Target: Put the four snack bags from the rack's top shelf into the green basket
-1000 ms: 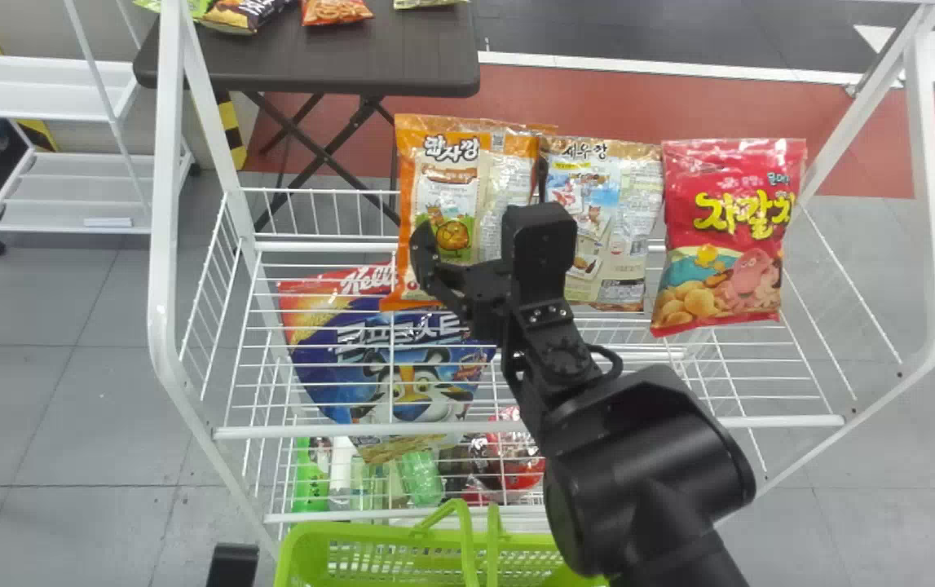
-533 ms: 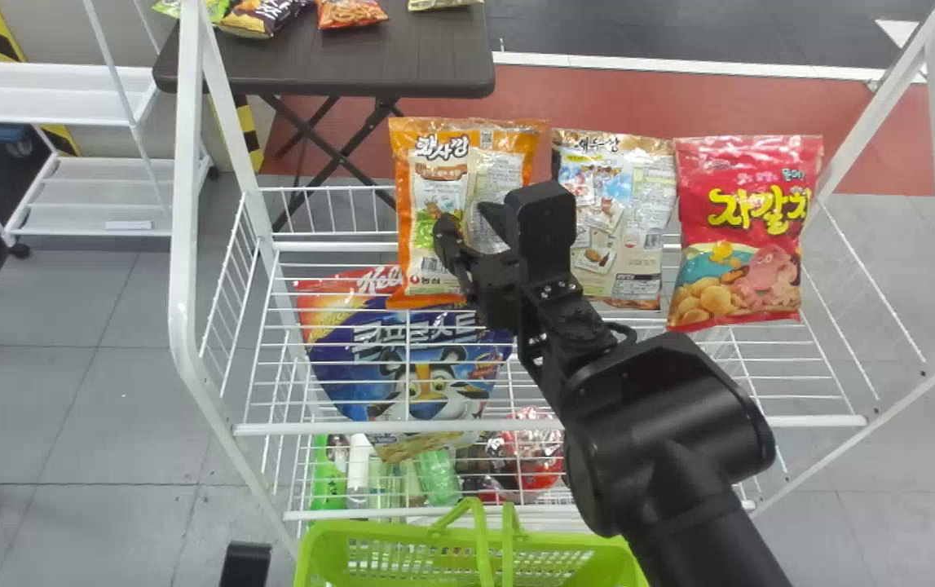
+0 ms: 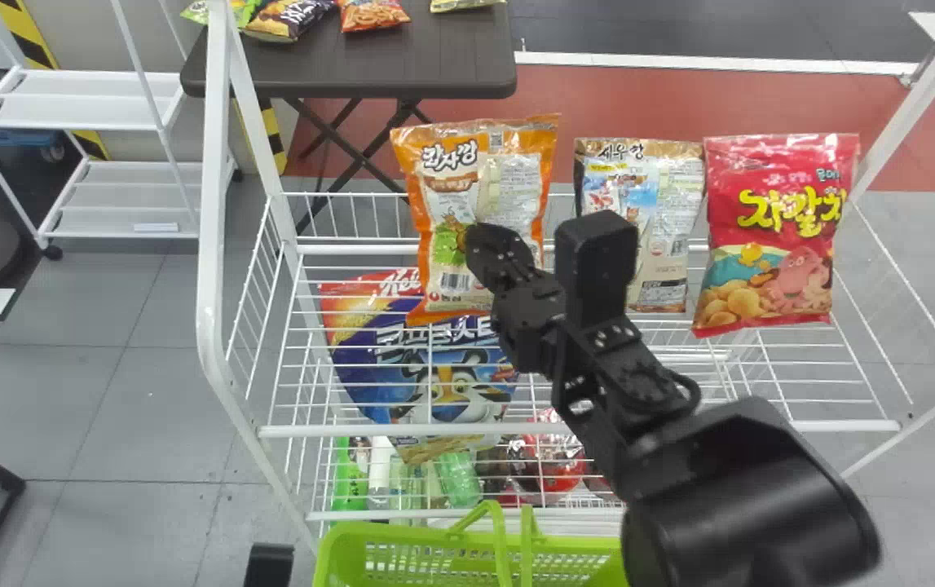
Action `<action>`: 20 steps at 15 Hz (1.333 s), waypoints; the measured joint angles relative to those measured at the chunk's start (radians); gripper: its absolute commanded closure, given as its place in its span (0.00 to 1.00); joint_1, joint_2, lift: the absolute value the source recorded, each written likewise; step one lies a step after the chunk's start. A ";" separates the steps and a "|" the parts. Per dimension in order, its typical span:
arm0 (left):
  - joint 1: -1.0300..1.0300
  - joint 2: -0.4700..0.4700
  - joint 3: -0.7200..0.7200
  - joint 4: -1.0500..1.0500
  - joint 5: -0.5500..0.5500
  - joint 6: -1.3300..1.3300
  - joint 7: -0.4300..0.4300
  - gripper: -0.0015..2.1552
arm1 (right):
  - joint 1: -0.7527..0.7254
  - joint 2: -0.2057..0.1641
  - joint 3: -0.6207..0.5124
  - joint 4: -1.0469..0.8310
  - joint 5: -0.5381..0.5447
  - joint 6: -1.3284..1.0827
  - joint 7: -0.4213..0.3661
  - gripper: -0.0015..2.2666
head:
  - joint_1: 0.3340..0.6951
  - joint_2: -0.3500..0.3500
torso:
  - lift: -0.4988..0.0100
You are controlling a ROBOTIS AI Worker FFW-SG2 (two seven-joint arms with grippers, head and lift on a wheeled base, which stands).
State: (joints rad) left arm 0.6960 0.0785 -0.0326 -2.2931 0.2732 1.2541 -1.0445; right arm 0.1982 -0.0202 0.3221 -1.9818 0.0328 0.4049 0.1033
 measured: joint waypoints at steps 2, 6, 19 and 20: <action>-0.005 -0.002 -0.001 0.002 -0.003 0.000 0.008 1.00 | 0.100 -0.051 -0.032 -0.162 -0.035 0.085 0.011 0.91 | 1.00 0.38 | 0.98; -0.015 -0.004 -0.002 0.007 -0.006 0.000 0.026 1.00 | 0.360 -0.117 -0.191 -0.478 -0.140 0.326 0.081 0.91 | 1.00 0.20 | 0.98; 0.001 -0.033 -0.003 0.007 -0.019 -0.015 0.037 1.00 | 0.612 -0.171 -0.439 -0.577 -0.377 0.898 0.301 0.92 | 1.00 0.00 | 0.98; 0.003 -0.033 -0.006 0.005 -0.019 -0.015 0.037 1.00 | 0.604 -0.165 -0.403 -0.551 -0.377 0.868 0.300 0.91 | 1.00 0.00 | 0.98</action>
State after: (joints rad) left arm 0.6989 0.0459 -0.0388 -2.2883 0.2545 1.2388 -1.0078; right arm 0.8026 -0.1854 -0.0810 -2.5329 -0.3445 1.2725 0.4038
